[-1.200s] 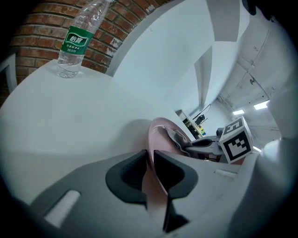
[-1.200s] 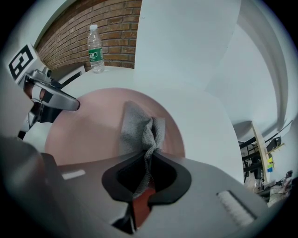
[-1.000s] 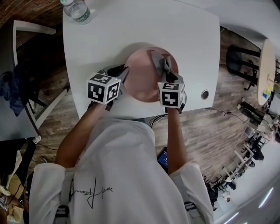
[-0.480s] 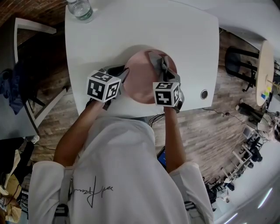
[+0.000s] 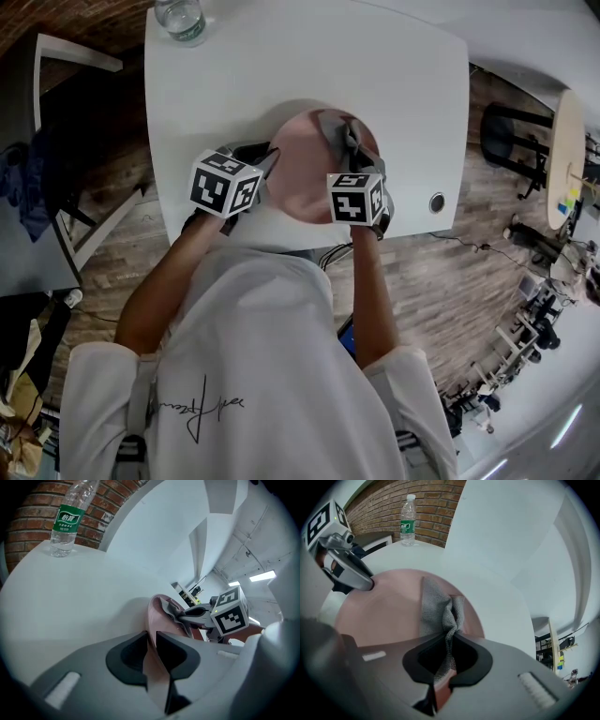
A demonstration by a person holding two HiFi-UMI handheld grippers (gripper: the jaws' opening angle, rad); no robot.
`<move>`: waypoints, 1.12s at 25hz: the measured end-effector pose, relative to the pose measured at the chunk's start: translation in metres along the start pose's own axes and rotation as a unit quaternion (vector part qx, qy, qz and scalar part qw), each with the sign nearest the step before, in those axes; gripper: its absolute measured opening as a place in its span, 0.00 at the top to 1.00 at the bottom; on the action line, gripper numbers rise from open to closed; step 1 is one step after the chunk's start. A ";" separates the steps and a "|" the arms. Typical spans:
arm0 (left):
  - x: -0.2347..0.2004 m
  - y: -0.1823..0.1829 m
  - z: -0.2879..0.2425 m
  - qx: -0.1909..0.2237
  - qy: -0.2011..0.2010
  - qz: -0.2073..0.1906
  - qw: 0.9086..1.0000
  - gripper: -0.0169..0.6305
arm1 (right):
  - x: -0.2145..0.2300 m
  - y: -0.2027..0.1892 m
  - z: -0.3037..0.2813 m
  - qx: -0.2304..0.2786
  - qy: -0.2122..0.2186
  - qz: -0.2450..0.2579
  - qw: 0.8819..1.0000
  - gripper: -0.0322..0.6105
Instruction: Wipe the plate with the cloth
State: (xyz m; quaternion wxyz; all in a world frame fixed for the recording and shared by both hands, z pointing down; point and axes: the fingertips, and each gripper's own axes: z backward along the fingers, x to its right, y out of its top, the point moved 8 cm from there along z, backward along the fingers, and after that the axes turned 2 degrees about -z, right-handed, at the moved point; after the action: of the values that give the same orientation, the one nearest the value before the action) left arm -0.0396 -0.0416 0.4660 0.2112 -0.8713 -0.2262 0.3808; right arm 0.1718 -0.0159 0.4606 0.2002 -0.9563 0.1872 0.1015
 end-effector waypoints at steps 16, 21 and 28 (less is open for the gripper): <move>0.000 0.001 -0.001 0.000 0.000 -0.005 1.000 0.86 | -0.006 0.018 -0.006 0.014 0.001 0.028 1.000 0.91; -0.001 0.001 -0.001 0.001 0.000 -0.007 1.000 0.86 | -0.010 0.022 -0.007 0.018 0.000 0.042 0.999 0.92; 0.000 0.001 -0.001 0.001 -0.001 -0.006 1.000 0.86 | -0.014 0.026 -0.008 0.025 0.002 0.044 0.999 0.92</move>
State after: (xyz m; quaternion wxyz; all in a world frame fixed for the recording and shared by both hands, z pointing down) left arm -0.0389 -0.0426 0.4662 0.2138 -0.8693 -0.2313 0.3809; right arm 0.1498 -0.0372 0.4619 0.2191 -0.9420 0.2322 0.1032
